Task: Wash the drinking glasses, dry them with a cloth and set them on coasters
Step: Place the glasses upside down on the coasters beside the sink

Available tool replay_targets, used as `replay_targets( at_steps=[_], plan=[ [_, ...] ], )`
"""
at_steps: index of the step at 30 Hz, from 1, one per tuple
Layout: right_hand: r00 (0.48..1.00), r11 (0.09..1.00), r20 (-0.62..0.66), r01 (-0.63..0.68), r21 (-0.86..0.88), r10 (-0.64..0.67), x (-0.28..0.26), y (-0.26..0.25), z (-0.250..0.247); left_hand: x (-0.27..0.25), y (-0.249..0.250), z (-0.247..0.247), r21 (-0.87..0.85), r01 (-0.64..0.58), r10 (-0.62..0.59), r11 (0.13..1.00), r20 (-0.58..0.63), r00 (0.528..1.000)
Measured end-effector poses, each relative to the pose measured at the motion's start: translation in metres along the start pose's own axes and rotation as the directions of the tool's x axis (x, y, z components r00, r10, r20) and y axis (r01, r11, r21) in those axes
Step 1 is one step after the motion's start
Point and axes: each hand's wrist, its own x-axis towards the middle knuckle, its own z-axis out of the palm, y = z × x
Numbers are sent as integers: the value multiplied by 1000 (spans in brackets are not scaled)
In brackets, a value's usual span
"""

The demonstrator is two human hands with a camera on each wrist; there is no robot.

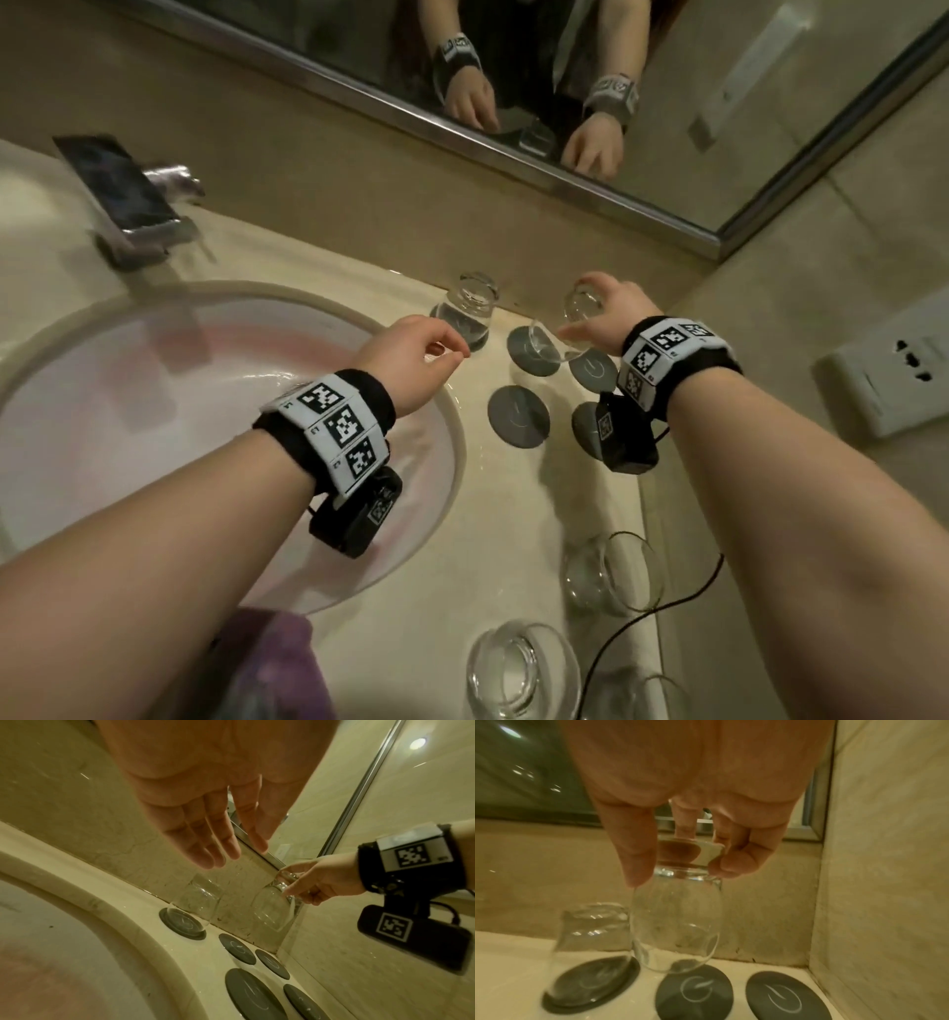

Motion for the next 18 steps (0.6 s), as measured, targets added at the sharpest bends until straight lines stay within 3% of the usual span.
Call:
replay_targets(
  at_steps=[7, 18],
  plan=[
    [1000, 1000, 2, -15, 15, 15, 45, 27, 31, 27, 0, 29, 4, -11, 11, 1000, 78, 997],
    [997, 997, 77, 2, -76, 4, 69, 26, 56, 29, -15, 40, 36, 60, -63, 998, 83, 995]
  ],
)
